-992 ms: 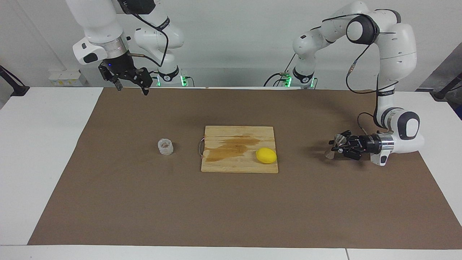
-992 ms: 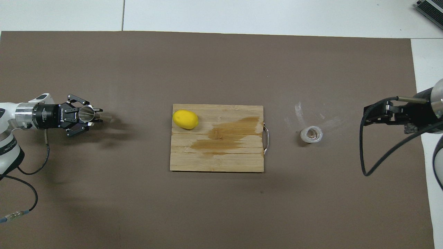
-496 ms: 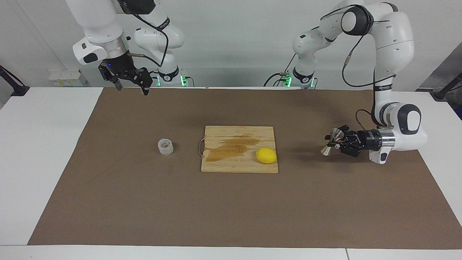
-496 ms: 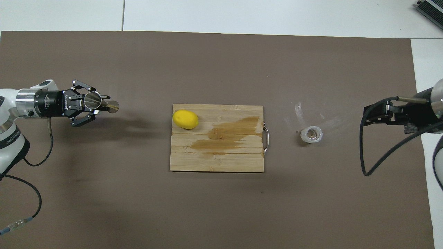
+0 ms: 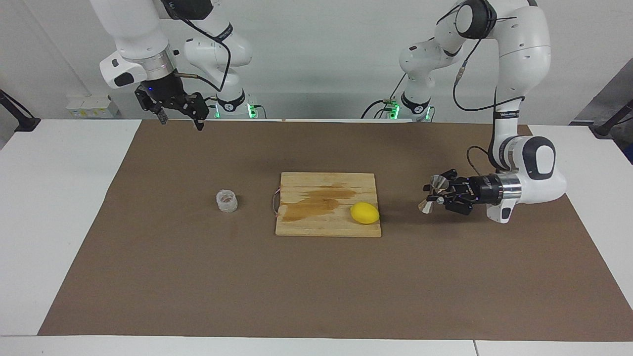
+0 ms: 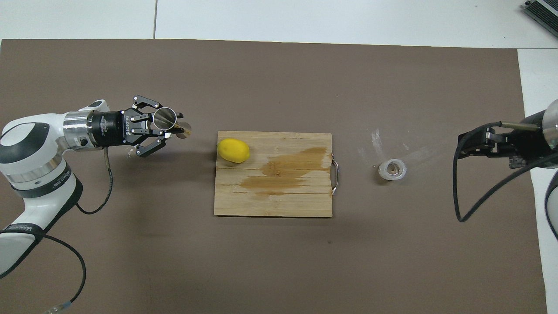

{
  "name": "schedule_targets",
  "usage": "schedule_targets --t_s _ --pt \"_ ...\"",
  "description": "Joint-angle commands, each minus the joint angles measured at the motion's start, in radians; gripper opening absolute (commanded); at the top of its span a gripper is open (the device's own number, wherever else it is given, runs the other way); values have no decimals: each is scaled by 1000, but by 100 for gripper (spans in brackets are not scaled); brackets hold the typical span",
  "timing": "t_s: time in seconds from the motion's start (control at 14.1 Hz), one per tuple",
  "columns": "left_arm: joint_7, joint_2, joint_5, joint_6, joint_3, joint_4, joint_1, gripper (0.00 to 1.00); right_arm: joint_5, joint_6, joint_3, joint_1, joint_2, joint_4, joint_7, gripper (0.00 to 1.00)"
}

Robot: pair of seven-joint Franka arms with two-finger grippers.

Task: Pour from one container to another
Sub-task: 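Lift the metal cup with the left gripper and carry it over the board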

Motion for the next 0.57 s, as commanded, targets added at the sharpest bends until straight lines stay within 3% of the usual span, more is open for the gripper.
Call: schedule_targets --t_s 0.0,0.28,0.5 --pt "-4 -109 -128 113 17 -135 -91 0 -6 -12 5 -12 5 10 -29 100" --pt "25 -153 -264 228 17 -214 -197 0 -6 -11 5 -12 5 10 -29 100" --pt "151 -176 -362 264 17 -284 -272 0 -6 -12 5 -12 5 10 -29 100"
